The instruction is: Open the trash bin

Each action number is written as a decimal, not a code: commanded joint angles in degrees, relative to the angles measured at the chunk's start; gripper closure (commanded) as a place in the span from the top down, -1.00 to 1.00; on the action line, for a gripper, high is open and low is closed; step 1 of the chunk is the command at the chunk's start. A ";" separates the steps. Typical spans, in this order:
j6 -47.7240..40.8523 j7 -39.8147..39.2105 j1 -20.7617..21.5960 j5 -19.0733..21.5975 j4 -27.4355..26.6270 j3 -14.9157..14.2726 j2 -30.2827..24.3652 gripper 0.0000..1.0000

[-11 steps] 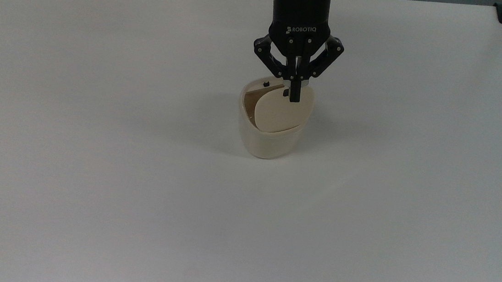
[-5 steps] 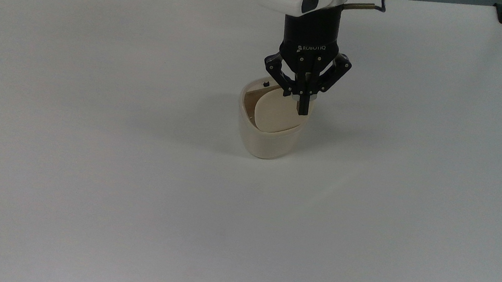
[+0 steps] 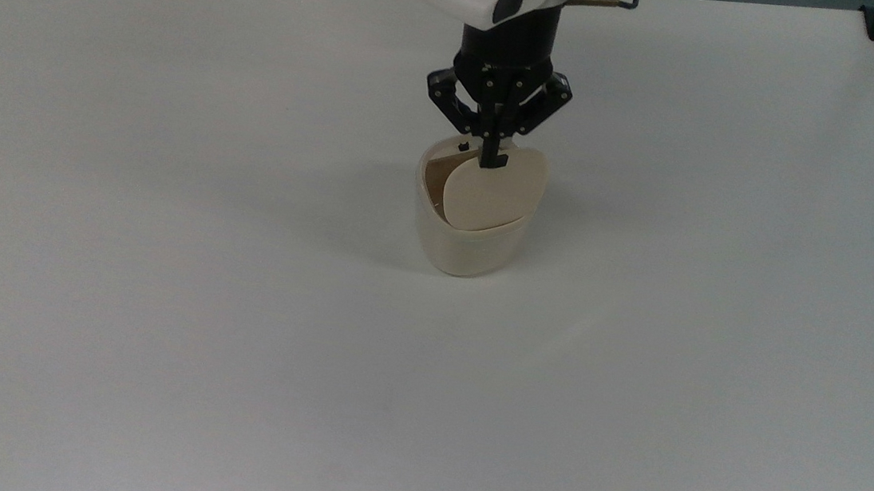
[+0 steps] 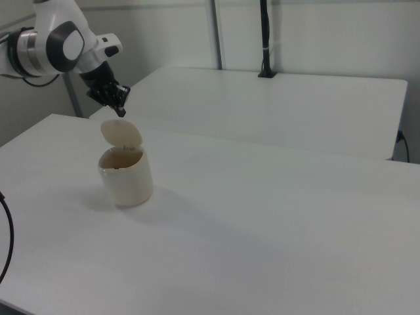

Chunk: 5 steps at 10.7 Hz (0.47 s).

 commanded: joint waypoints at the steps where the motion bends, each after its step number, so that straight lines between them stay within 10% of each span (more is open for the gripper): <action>1: -14.25 -1.62 -3.68 -0.52 -1.28 -0.28 -7.10 -0.97; 4: -26.75 -7.40 -7.19 -1.75 -1.37 -0.28 -10.89 -0.69; 5: -28.69 -8.20 -8.43 -1.75 -1.37 -0.28 -11.51 -0.27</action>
